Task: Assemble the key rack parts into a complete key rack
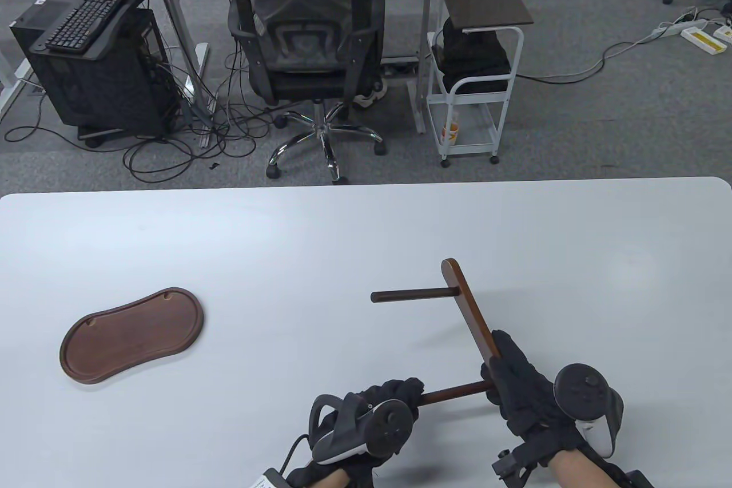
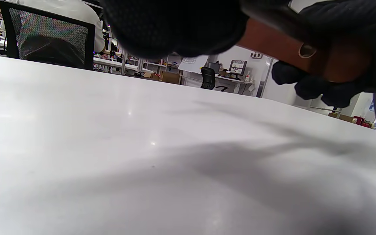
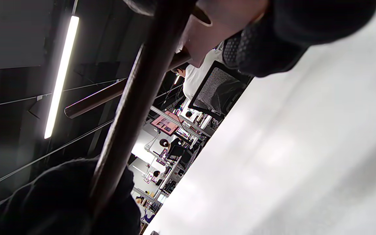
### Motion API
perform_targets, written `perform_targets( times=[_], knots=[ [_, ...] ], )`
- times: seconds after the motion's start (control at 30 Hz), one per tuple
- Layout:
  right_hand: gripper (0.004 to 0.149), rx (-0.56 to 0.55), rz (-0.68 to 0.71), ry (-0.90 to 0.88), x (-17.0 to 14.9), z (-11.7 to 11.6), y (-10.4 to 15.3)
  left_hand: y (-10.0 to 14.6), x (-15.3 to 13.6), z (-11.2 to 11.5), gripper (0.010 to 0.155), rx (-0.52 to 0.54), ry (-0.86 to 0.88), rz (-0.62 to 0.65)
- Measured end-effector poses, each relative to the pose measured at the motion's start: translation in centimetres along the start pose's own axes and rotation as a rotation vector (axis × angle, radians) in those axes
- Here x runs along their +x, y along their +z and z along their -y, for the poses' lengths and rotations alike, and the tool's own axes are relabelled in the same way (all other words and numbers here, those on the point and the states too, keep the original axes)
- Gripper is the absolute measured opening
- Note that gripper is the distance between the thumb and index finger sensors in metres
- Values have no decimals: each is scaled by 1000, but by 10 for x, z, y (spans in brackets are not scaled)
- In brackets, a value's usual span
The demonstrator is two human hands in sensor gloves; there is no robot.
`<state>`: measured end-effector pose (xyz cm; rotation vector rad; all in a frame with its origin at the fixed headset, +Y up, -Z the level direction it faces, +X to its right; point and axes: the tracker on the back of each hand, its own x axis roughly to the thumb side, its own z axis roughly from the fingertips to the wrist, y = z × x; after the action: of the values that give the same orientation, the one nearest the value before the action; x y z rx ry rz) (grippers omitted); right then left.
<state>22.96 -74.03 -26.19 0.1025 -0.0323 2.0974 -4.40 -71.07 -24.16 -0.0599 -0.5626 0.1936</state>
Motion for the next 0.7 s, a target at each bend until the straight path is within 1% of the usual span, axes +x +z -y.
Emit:
perform_targets(
  times=[0.07, 0.3, 0.53, 0.7],
  knots=[
    [61, 6, 4, 4, 1, -1, 0, 0, -1, 0, 52, 9, -24, -11],
    [61, 5, 20, 22, 4, -2, 2, 0, -1, 0, 52, 9, -9, -8],
    [61, 5, 20, 43, 5, -3, 2, 1, 1, -5, 51, 31, -1, 5],
    [62, 3, 28, 92, 7, -6, 3, 3, 2, -12, 51, 69, 10, 14]
  ],
)
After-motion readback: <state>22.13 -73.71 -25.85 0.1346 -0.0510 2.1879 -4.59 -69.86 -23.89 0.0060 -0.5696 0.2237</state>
